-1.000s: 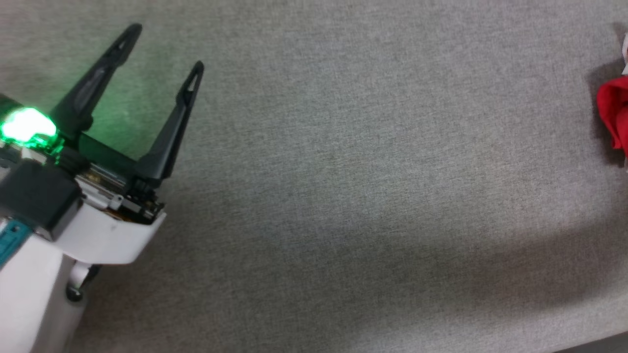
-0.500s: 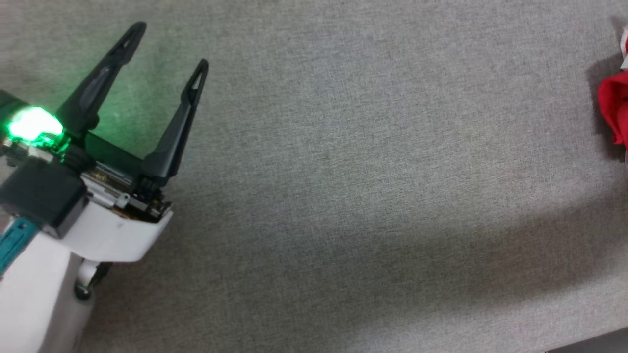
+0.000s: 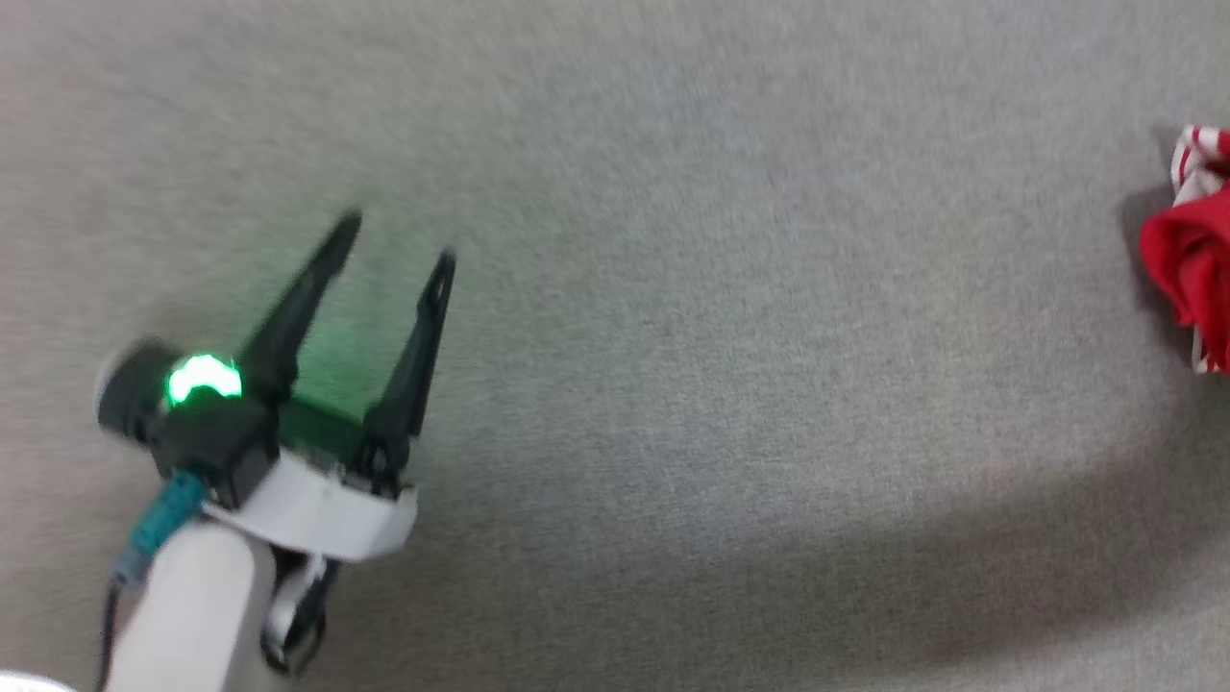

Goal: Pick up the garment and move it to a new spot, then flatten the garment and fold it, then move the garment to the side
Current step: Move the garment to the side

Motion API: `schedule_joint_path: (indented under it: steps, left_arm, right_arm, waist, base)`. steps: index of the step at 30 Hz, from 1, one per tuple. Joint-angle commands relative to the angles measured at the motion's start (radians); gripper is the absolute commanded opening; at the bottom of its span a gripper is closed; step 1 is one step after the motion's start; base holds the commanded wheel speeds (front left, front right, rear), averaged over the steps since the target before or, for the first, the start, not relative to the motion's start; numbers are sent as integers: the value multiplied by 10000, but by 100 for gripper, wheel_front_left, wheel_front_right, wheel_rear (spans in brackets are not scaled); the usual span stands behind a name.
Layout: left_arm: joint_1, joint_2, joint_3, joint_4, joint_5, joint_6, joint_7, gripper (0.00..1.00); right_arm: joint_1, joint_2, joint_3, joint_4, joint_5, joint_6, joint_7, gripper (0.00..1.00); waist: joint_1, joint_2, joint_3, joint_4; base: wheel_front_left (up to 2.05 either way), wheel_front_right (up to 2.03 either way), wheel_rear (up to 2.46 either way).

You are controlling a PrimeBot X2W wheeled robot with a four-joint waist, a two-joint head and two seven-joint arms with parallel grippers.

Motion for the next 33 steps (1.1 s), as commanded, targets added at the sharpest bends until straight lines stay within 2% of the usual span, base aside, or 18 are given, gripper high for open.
schedule_joint_path:
  steps: [1, 10, 19, 23, 27, 33]
  left_arm:
    - [542, -183, 160, 189, -14, -11, 4, 100]
    - [2479, -1384, 1033, 995, 112, -11, 4, 100]
    - [3794, -1919, 1790, 1614, 323, -11, 4, 100]
    - [4253, -2025, 2089, 1652, 357, -11, 4, 100]
    - [4517, -2119, 2388, 1669, 352, -11, 4, 100]
    - [4715, -2255, 2632, 1626, 456, -11, 4, 100]
  right_arm:
    - [303, 211, 251, 29, 230, -20, -326, 100]
    - [2298, 1343, 1746, -401, 1284, -20, -1380, 100]
    - [4063, 1930, 3162, -1575, 2465, -19, -1591, 100]
    - [4746, 1980, 3683, -2223, 2915, -20, -1607, 100]
    - [5260, 1990, 3785, -2949, 3313, -20, -1614, 100]
    - [6238, 2146, 3241, -4513, 3557, -19, -1619, 100]
  waist:
    - [0, 0, -1568, 810]
    - [0, 0, -3516, 1902]
    - [0, 0, -4765, 2656]
    - [0, 0, -5179, 2818]
    - [0, 0, -5355, 2907]
    - [0, 0, -5628, 3013]
  base:
    - [0, 0, 0]
    - [0, 0, 0]
    - [0, 0, 0]
    - [0, 0, 0]
    - [0, 0, 0]
    - [0, 0, 0]
